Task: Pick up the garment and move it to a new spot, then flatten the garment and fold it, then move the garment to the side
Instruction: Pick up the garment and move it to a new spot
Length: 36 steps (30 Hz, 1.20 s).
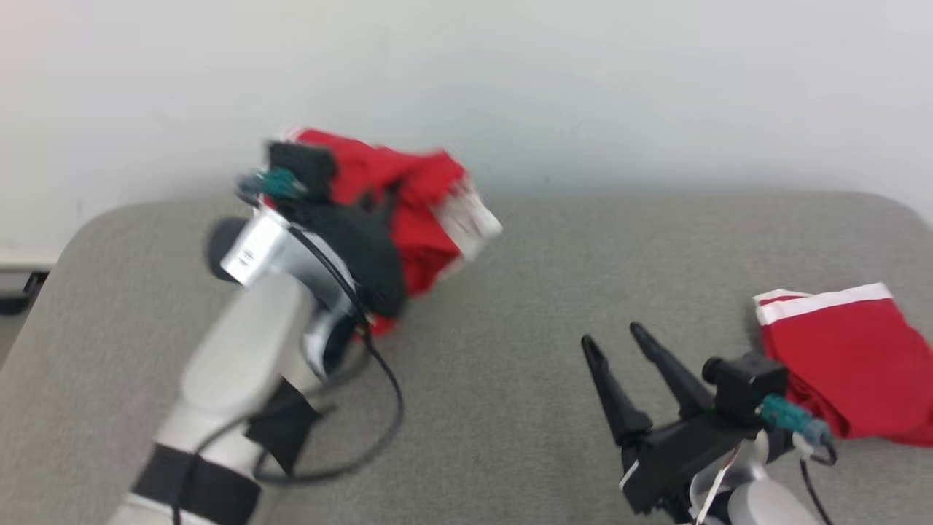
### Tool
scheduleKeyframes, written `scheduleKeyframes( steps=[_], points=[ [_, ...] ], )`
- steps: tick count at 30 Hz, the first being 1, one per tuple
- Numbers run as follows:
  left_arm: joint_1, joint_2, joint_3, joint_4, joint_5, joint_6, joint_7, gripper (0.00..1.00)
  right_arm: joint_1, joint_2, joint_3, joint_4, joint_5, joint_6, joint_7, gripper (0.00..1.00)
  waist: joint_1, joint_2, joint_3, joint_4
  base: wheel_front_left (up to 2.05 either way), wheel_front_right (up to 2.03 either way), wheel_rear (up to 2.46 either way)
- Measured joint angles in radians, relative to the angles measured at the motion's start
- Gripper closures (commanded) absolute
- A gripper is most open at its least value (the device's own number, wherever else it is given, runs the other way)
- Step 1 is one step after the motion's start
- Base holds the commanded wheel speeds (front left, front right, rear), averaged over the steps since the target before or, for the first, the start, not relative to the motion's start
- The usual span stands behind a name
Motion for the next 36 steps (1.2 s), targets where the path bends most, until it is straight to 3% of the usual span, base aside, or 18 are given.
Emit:
scheduleKeyframes(
  steps=[4, 5, 13, 18, 25, 26, 27, 28, 36],
  points=[
    [0.073, -0.003, -0.148, -0.141, -0.097, 0.021, -0.002, 1.0, 0.048, 0.004, 0.014, -0.003, 0.0, 0.0, -0.001, 0.0, 0.0, 0.0, -0.039, -0.044, 0.0, 0.0, 0.0],
    [0.073, -0.003, -0.148, -0.141, -0.097, 0.021, -0.002, 1.0, 0.048, 0.004, 0.014, -0.003, 0.0, 0.0, -0.001, 0.0, 0.0, 0.0, -0.039, -0.044, 0.0, 0.0, 0.0],
    [0.135, 0.0, -0.287, -0.256, -0.179, 0.134, -0.002, 1.0, 0.09, -0.004, 0.013, -0.026, 0.0, -0.001, -0.006, 0.0, 0.0002, 0.0001, -0.084, -0.157, 0.0, 0.0, 0.0],
    [0.132, -0.001, -0.285, -0.233, -0.184, 0.152, -0.01, 1.0, 0.099, -0.014, 0.005, -0.043, 0.0, -0.001, -0.007, 0.0, 0.0002, 0.0001, -0.09, -0.213, 0.0, 0.0, 0.0],
    [0.133, 0.0, -0.249, -0.095, -0.166, 0.168, -0.01, 1.0, 0.104, -0.028, -0.027, -0.061, 0.001, -0.014, -0.019, 0.0, 0.0003, 0.0002, -0.074, -0.259, 0.0, 0.0, 0.0],
    [0.137, 0.0, -0.248, -0.079, -0.166, 0.168, -0.01, 0.96, 0.104, -0.031, -0.032, -0.061, 0.001, -0.016, -0.02, 0.0, 0.0003, 0.0002, -0.07, -0.26, 0.0, 0.0, 0.0],
    [0.139, 0.003, -0.254, -0.06, -0.164, 0.168, -0.008, 0.45, 0.104, -0.032, -0.034, -0.061, 0.002, -0.018, -0.02, 0.0, 0.0004, 0.0002, -0.066, -0.261, 0.0, 0.0, 0.0],
    [0.146, 0.01, -0.263, -0.045, -0.156, 0.168, -0.003, 0.0, 0.105, -0.033, -0.036, -0.063, 0.003, -0.018, -0.02, 0.0, 0.0004, 0.0003, -0.064, -0.26, 0.0, 0.0, 0.0],
    [0.193, 0.08, -0.309, 0.059, -0.105, 0.17, 0.027, 0.0, 0.107, -0.034, -0.05, -0.077, 0.006, -0.028, -0.029, 0.0, 0.0003, 0.0002, -0.053, -0.234, 0.0, 0.0, 0.0]
  ],
)
